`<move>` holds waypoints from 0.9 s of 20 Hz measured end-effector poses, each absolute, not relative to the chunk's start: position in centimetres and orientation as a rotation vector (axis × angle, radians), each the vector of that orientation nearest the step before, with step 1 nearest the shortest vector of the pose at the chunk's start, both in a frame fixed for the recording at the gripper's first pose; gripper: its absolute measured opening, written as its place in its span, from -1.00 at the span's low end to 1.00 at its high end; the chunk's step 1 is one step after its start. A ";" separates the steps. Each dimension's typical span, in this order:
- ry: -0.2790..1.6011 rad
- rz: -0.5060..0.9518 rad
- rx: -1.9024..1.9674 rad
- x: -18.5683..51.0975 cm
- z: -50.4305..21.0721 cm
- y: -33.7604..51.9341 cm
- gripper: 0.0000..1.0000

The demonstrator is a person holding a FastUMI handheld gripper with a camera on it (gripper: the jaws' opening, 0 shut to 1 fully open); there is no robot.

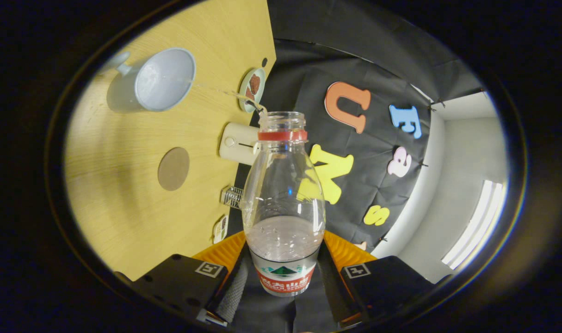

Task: Take the bottle from table, then pour the juice into the cup, finally place the bottle on the coaster

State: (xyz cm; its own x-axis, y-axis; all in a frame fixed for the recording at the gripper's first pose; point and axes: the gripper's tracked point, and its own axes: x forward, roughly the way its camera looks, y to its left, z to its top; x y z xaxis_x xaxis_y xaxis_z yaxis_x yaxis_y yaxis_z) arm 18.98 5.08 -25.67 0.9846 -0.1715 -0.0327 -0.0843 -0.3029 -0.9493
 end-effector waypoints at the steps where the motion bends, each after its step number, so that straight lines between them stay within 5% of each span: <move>1: 0.189 -0.092 -1.887 18.9 -25.6 5.0 0.60; 18: 0.130 -0.146 -1.950 18.1 -23.6 5.5 0.59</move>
State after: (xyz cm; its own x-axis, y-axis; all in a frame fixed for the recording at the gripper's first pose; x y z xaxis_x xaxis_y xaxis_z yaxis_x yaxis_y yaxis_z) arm 18.10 5.50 -23.59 0.9863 -0.1600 0.0406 -0.0223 -0.3728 -0.9276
